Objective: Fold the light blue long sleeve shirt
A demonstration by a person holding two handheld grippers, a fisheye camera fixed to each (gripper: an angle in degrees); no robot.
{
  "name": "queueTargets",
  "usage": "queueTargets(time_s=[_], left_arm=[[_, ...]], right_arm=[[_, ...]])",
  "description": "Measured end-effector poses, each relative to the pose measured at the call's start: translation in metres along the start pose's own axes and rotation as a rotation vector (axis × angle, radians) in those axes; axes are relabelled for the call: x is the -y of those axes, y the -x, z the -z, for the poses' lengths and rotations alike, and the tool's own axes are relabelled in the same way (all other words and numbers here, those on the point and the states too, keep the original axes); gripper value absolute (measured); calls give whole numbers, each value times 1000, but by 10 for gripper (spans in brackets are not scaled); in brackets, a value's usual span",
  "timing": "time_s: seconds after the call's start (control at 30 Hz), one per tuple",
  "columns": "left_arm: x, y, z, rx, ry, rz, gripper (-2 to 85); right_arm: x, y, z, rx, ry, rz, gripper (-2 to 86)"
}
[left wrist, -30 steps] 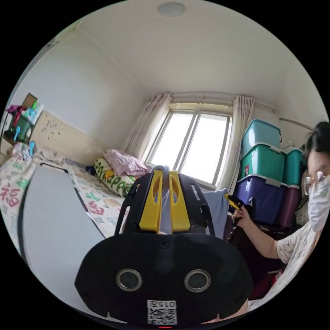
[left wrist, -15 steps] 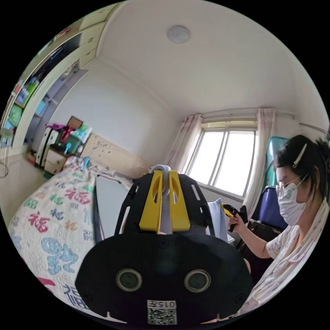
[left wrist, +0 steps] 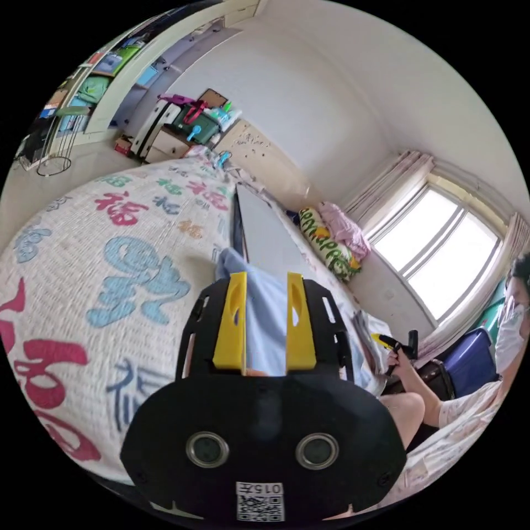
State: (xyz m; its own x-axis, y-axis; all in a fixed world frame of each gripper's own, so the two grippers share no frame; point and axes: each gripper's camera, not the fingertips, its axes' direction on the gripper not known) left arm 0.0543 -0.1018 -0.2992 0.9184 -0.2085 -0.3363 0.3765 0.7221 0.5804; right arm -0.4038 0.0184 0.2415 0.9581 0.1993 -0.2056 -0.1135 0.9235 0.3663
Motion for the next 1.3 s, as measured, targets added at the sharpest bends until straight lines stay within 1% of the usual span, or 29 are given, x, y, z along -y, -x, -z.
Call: queueTargets(time_s=[0.07,0.17,0.2,0.27,0.33,0.4,0.5,0.6,0.67,0.77,0.87,0.93,0.97,1.07,1.13,1.2,1.27,1.3], left_arm=[[-17,-13,3,79,99,-14,118],[-38,-34,-2,129,210,-20,129],[-42,-39,-5,133,225,-23,129],[-52,-59,-21,121,313,-46,130],[-57,-73,-35,129,368,-65,130],[-59,-88,-40,160,345,-86,129],[-59,-104,-50,189,367,-98,105],[-59,-117,-55,158,388,-101,47],[-58,-129,-49,146,343,-123,18],[-60,-147,-41,154,319,-154,8],[-72,-167,-41,209,359,-226,6],[-82,-171,-43,221,403,-234,6],[-89,-170,-46,215,443,-222,8],[-107,-164,-51,201,491,-200,14],[-113,-163,-45,202,463,-186,22],[-118,-168,-33,230,436,-206,38],[-126,-186,-14,192,354,-311,62],[-128,-193,-10,169,335,-349,65]], right_arm=[[-35,-46,-19,-78,92,7,69],[-68,-100,-56,-95,198,-9,88],[-73,-109,-66,-94,220,-9,91],[-87,-144,-106,-86,291,-8,102],[-93,-165,-127,-104,281,1,107],[-96,-186,-144,-134,282,6,107],[-102,-220,-171,-158,302,36,98],[-116,-247,-200,-227,327,112,78],[-128,-271,-215,-216,332,153,27],[-143,-313,-219,-231,305,161,1],[-163,-359,-216,-198,284,152,-5],[-178,-383,-221,-204,303,165,-6],[-189,-398,-230,-229,333,184,-5],[-216,-429,-265,-320,412,249,1],[-227,-450,-275,-351,424,277,13],[-234,-480,-274,-344,442,282,44],[-243,-524,-258,-310,434,274,56],[-245,-530,-253,-304,419,289,57]])
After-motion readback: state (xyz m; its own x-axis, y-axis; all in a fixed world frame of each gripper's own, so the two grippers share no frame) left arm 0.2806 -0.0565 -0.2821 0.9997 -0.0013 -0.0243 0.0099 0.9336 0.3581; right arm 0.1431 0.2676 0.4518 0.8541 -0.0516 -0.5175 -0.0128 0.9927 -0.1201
